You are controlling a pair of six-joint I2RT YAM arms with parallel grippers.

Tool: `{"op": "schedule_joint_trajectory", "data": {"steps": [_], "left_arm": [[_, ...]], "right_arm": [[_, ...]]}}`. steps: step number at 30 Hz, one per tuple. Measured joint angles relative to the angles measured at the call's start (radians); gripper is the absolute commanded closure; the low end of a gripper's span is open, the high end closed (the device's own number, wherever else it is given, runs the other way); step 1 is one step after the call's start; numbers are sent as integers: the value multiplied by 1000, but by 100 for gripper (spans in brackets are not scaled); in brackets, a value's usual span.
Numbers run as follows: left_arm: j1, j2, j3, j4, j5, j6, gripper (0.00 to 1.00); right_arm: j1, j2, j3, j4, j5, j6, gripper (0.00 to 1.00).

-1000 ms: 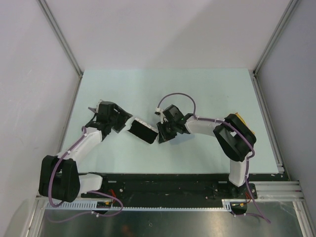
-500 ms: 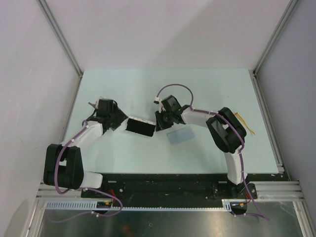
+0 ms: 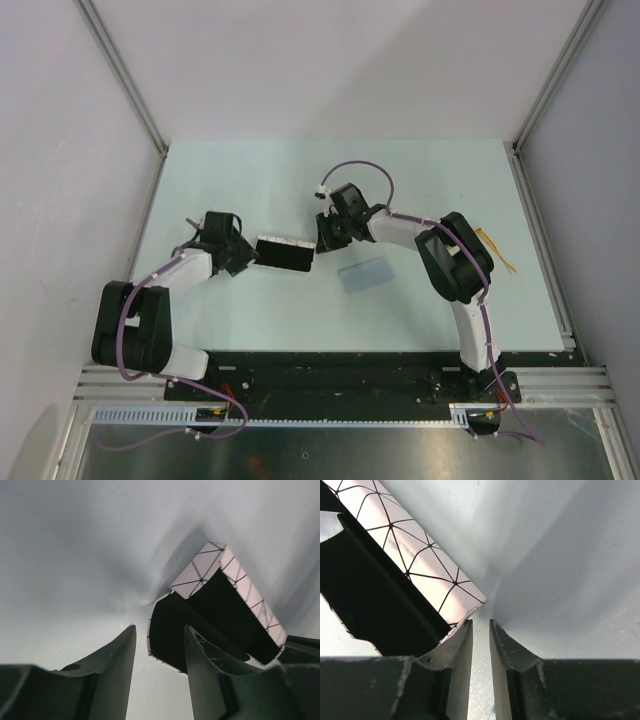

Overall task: Organize the sunglasses
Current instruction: Adjust the sunglasses case at the center of the board.

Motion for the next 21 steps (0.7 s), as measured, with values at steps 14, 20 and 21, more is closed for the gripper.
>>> {"op": "schedule_joint_trajectory", "data": {"steps": [14,20,21], "left_arm": [[-44,-14,-70,13,10,9,77],[-66,-96,-130,-4,39,-42,65],[-70,-107,-134,-10,43,-48,62]], "right_arm": [[-3,-2,6,-19,16,1,75],[-6,-13,6,-50,44,2,75],[-8,-16,6,-59,52,2,75]]}}
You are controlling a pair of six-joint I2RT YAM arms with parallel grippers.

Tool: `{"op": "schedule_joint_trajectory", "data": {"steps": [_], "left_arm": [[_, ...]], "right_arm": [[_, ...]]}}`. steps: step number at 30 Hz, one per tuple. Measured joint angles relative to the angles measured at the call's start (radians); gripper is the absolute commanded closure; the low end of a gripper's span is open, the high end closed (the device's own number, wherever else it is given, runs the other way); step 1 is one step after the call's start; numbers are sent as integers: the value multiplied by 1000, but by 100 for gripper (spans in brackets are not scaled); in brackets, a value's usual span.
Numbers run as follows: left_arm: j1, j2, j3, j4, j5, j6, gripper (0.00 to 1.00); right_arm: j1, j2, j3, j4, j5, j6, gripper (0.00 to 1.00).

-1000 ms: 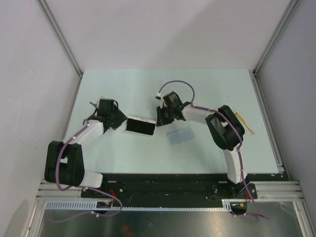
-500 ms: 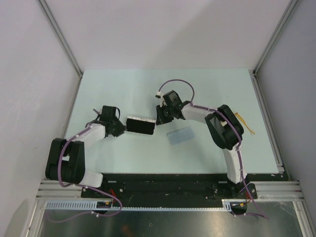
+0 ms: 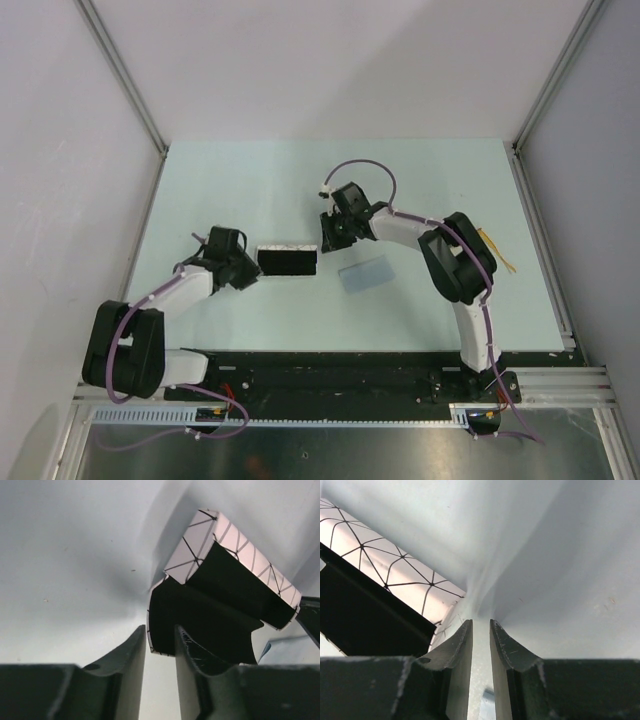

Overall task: Organize the sunglasses
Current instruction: Adjust the sunglasses case at the center of the board, then pick up the folded cleaning cloth from the center of the board.

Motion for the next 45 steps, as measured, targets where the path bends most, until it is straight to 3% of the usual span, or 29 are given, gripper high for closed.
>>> {"op": "schedule_joint_trajectory", "data": {"steps": [8,16,22,24,30,34,45], "left_arm": [[-5,-19,5,-28,14,-19,39],[-20,-108,85,-68,-32,36,30],[-152,-201,149,-83,-65,65,14],[-210,-202,181,-89,-66,74,0],[-405,-82,333,-80,-71,100,1],[-503,95,431,-56,-40,108,11],[-570,381,491,-47,31,-34,26]], "right_arm": [[-32,-47,0,-54,54,28,61],[-98,-165,-9,-113,127,45,45],[-174,-292,-70,-190,195,45,42],[-196,-324,-95,-216,212,51,42],[-246,-412,-184,-296,244,68,43],[-264,-462,-262,-321,247,80,43],[-309,-513,-360,-308,212,112,44]]}}
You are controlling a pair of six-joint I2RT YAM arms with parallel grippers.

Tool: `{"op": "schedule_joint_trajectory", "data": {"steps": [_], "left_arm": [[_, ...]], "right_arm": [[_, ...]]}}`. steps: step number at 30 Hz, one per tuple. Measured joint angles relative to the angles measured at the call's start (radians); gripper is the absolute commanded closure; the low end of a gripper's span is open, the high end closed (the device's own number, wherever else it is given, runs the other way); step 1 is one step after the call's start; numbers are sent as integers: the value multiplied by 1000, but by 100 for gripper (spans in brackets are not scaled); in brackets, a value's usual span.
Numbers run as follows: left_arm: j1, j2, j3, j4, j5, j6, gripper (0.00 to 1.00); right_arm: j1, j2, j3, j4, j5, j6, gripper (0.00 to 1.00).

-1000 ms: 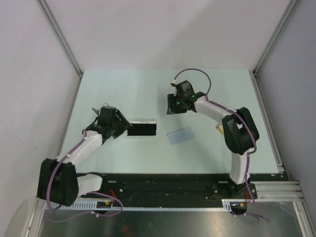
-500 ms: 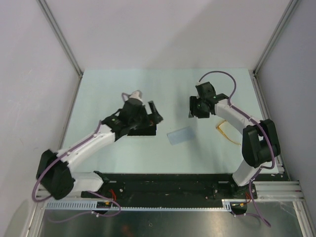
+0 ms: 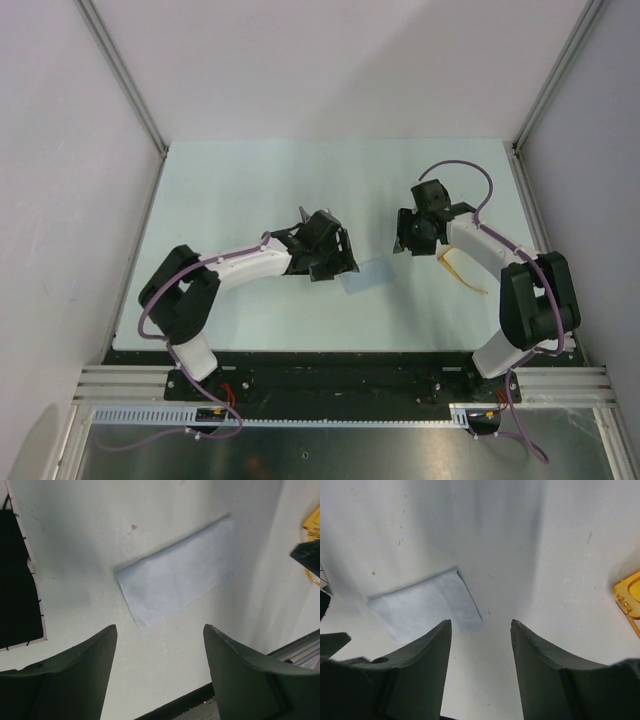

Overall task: Organize the sunglasses
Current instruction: Pick up the folded cleaning cloth from the center of the board.

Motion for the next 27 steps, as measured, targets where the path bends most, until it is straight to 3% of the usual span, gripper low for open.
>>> {"op": "schedule_joint_trajectory", "data": {"steps": [8,19,27], "left_arm": [[-12,81,-2,11,-13,-106,27],[-12,129,-7,70,-3,-174,41],[-12,146,-10,105,11,-196,45]], "right_arm": [[-19,0,-36,37,-64,0,44],[-34,7,-80,62,-108,0,46],[-33,41,-80,79,-125,-8,47]]}}
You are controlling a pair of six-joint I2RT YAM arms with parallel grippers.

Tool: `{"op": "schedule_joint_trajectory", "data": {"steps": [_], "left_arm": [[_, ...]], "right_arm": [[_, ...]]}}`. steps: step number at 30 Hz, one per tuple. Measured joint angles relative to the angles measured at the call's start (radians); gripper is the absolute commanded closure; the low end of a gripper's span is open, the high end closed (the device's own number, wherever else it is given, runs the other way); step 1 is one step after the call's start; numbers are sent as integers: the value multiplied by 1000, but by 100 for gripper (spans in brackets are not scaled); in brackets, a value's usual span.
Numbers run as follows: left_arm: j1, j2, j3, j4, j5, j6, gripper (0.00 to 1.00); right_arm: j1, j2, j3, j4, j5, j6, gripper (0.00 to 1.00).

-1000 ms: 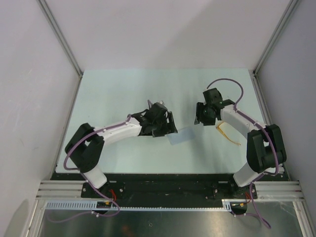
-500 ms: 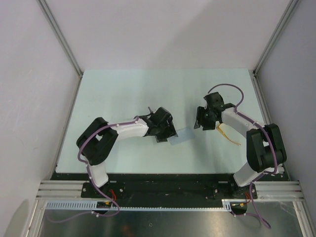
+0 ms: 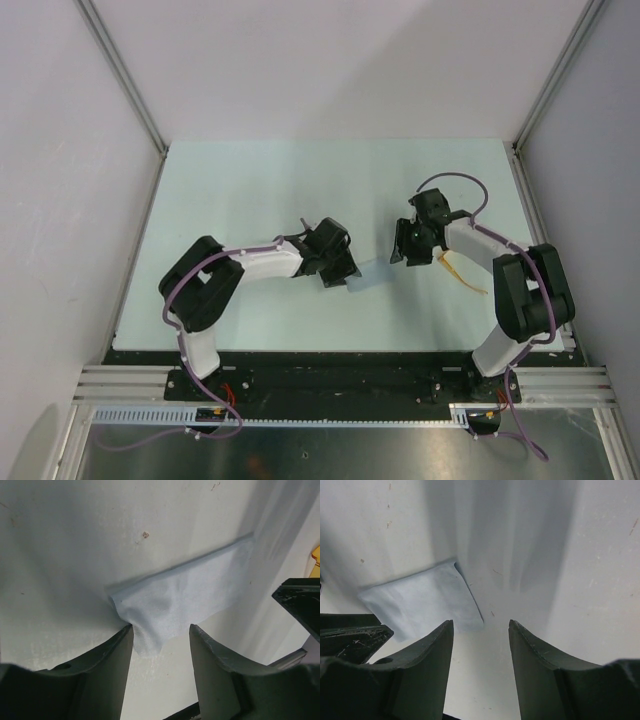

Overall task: Organize the sunglasses
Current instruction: Pick up the folded cleaning cloth from the center of the board.

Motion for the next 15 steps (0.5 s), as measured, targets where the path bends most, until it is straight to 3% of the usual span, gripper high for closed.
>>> {"op": "schedule_joint_trajectory", "data": {"steps": [15], "left_arm": [[2,3,-26,46,3,-23,56]], "right_arm": [[18,49,-3,24,-2,-28,49]]}}
